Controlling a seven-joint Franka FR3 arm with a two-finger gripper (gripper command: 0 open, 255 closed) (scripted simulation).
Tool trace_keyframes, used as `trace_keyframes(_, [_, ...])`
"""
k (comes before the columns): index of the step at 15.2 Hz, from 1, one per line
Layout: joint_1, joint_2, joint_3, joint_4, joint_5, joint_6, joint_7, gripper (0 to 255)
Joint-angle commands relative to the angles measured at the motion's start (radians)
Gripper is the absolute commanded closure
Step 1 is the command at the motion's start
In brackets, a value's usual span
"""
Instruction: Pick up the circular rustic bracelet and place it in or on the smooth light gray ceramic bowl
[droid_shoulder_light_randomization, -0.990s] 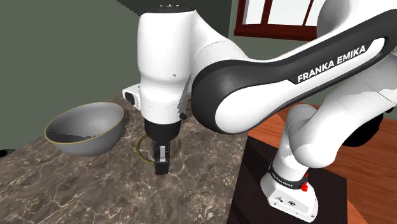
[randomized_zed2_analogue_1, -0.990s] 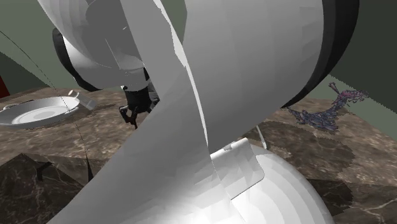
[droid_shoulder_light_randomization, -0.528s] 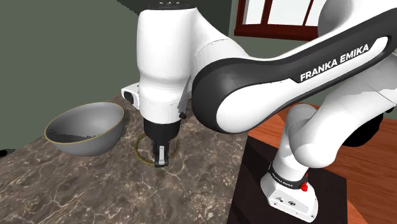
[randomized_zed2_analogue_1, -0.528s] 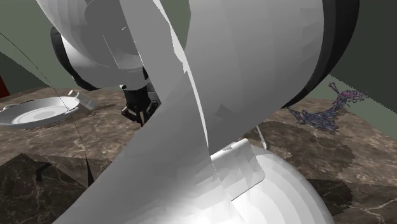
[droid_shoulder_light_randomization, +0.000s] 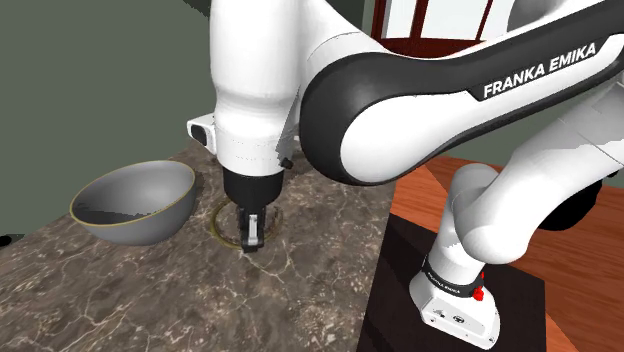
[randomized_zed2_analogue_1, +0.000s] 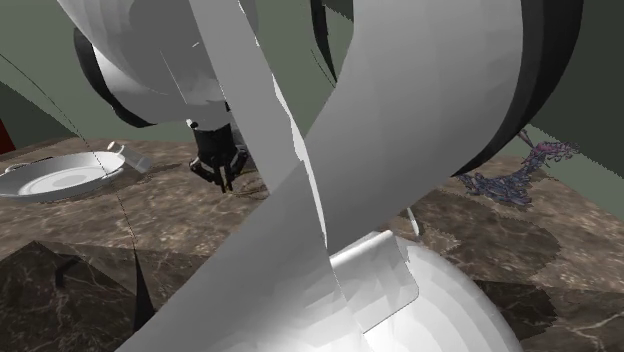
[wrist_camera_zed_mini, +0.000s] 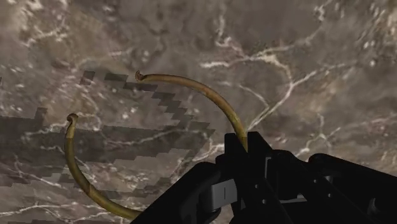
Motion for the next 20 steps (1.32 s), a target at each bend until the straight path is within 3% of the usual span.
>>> trace_keyframes(1, [-0.001, -0.003, -0.005, 0.024, -0.002, -0.027, -0.001, 255])
trace_keyframes(20, [-0.020, 0.014, -0.042, 0.289, -0.032, -0.277, -0.001, 255])
